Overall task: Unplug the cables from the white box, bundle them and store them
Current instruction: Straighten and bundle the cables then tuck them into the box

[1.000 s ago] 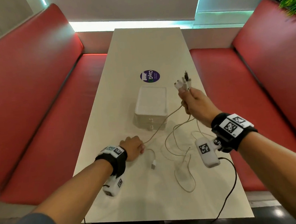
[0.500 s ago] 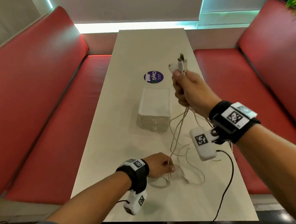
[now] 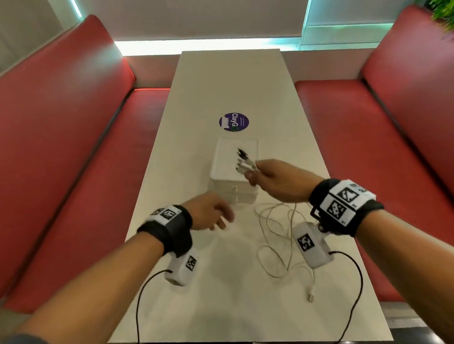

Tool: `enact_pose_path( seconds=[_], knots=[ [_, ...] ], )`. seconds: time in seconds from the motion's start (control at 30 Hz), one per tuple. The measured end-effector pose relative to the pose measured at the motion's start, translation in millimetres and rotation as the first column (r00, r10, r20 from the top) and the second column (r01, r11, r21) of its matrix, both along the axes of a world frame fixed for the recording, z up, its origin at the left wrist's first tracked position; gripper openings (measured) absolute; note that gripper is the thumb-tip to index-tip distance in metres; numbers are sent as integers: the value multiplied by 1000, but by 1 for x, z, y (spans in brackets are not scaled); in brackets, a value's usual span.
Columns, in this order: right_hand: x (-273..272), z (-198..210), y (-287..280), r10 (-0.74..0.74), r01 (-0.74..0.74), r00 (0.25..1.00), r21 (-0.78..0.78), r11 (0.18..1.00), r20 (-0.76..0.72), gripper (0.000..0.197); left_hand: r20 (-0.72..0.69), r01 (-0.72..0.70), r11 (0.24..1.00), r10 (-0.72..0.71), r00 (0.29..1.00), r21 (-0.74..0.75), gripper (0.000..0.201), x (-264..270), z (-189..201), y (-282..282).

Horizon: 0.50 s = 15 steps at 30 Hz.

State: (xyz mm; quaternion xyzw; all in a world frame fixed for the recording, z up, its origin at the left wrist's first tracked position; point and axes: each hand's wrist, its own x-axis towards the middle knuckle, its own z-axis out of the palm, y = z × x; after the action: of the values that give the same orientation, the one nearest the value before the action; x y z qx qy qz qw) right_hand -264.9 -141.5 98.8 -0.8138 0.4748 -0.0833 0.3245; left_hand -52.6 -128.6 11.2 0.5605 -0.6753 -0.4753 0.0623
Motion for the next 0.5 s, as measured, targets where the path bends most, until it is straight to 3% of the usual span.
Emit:
enact_pose_path(
  seconds=[0.03, 0.1, 0.13, 0.17, 0.3, 0.4, 0.5],
  knots=[
    [2, -6, 3, 18, -17, 1000, 23, 1000, -14, 31, -95, -125, 990, 118, 988, -70, 34, 6, 9, -2],
    [11, -14, 5, 63, -62, 998, 72, 996, -21, 32, -402, -393, 913, 321, 857, -109, 28, 9, 29, -4],
    [16, -17, 6, 82, -80, 996, 95, 992, -18, 32, -502, -467, 876, 353, 789, -119, 32, 6, 40, -4],
    [21, -17, 6, 96, -94, 995, 117, 989, -10, 31, -531, -491, 856, 343, 775, -164, 35, 1, 48, -4],
    [32, -12, 7, 97, -116, 990, 191, 975, 105, 27, -276, -326, 766, 200, 940, -554, 35, -14, 49, 2],
    [31, -8, 6, 98, -127, 982, 178, 976, 164, 27, -238, -342, 726, 247, 939, -596, 35, -11, 35, 1],
    [34, -12, 6, 92, -121, 983, 184, 975, 159, 28, -303, -384, 755, 254, 919, -532, 37, -14, 35, 2]
  ],
)
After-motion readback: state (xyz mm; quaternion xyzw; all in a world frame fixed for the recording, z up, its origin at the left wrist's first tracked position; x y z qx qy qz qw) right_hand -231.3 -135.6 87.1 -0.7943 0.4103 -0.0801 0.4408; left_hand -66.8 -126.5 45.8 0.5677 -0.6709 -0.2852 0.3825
